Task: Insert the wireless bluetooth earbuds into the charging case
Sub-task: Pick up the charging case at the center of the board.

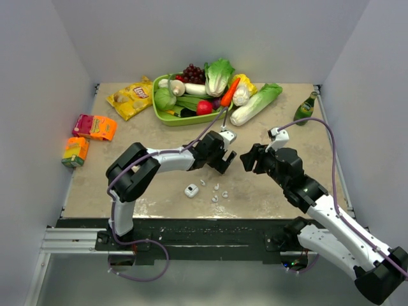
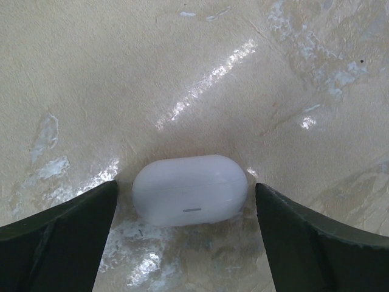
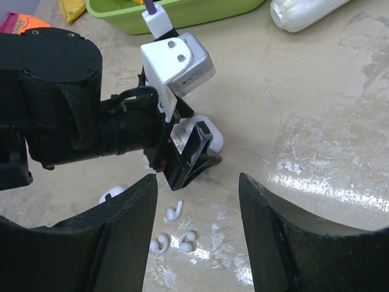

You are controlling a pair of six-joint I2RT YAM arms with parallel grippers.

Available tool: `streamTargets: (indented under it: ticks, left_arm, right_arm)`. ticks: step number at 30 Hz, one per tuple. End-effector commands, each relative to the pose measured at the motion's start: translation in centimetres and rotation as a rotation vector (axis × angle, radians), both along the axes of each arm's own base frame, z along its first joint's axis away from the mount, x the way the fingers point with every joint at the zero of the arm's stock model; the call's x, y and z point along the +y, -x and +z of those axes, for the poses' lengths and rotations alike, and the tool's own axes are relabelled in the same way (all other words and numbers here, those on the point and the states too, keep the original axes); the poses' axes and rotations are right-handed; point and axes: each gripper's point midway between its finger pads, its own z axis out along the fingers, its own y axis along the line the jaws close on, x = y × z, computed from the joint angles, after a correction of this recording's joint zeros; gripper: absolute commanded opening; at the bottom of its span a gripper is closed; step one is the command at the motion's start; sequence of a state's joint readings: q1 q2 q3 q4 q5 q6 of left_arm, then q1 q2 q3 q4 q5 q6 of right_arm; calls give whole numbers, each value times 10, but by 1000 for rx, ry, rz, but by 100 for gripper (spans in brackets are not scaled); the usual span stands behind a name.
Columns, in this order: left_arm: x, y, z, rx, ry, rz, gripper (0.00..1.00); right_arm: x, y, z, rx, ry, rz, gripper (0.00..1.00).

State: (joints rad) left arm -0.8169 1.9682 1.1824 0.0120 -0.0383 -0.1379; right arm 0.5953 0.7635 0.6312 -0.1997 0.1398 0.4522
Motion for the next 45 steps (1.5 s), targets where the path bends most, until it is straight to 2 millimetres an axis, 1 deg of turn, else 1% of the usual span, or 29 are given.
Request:
streamTargets:
  ticks: [1, 6, 11, 15, 20, 23, 24, 25, 26, 27, 28, 29, 30, 31, 32, 33, 35, 36, 38, 39, 41, 42, 43, 44, 45]
  left_arm:
    - [17, 11, -26, 55, -110, 18, 99]
    - [23, 14, -30, 48, -151, 34, 96]
    - [22, 17, -32, 48, -155, 31, 93]
    - [18, 21, -34, 51, -153, 18, 86]
    - [19, 25, -38, 60, -162, 22, 79]
    - [21, 26, -40, 62, -160, 28, 66]
    - [21, 26, -37, 55, -156, 29, 51]
    - [21, 25, -35, 47, -149, 33, 44]
    - [22, 26, -33, 33, -137, 35, 38]
    - [20, 23, -20, 4, -107, 39, 29]
    - [21, 22, -14, -10, -97, 44, 23]
    - [17, 18, -5, -51, -54, 50, 17]
    - [15, 14, 14, -91, -14, 57, 3]
    - [15, 11, 24, -122, 8, 66, 0]
    - [15, 9, 33, -159, 42, 74, 0]
    - [14, 6, 55, -203, 88, 82, 0]
    - [13, 7, 75, -260, 164, 79, 0]
    - [13, 7, 98, -301, 223, 84, 0]
    - [14, 11, 114, -341, 327, 99, 0]
    - [16, 14, 135, -369, 395, 110, 0]
    - [20, 22, 146, -366, 509, 140, 0]
    - [20, 27, 157, -343, 584, 167, 0]
    - [21, 27, 166, -345, 628, 161, 0]
    - [20, 31, 166, -332, 650, 145, 0]
    - [12, 40, 169, -301, 685, 76, 0]
  right_arm:
    - [-4, -2, 6, -32, -7, -20, 59]
    - [-4, -2, 7, -33, -8, -20, 59]
    - [-5, 0, 8, -37, -11, -22, 59]
    - [-5, 0, 6, -32, -9, -24, 59]
    - [-7, 1, 7, -35, -9, -30, 60]
    - [-6, 0, 7, -35, -9, -28, 60]
    - [-6, 1, 7, -33, -9, -25, 60]
    - [-6, 0, 7, -34, -11, -27, 60]
    - [-6, 0, 9, -36, -15, -27, 60]
    - [-6, 0, 10, -37, -15, -25, 60]
    - [-6, 0, 12, -42, -18, -25, 60]
    - [-5, 1, 13, -44, -23, -24, 60]
    - [-4, -1, 21, -58, -35, -25, 59]
    - [-2, 0, 26, -65, -46, -14, 59]
    - [-1, -1, 35, -79, -58, -14, 60]
    - [0, -1, 39, -83, -64, -11, 60]
    - [2, -1, 46, -91, -74, 3, 60]
    - [4, -1, 52, -101, -84, 7, 60]
    - [6, 0, 55, -105, -95, 20, 60]
    - [7, 0, 57, -110, -103, 22, 60]
    - [7, 1, 56, -111, -113, 22, 60]
    - [7, 1, 58, -120, -122, 23, 60]
    - [7, 1, 59, -125, -126, 22, 60]
    - [7, 2, 58, -126, -130, 25, 60]
    - [8, 2, 60, -133, -137, 26, 60]
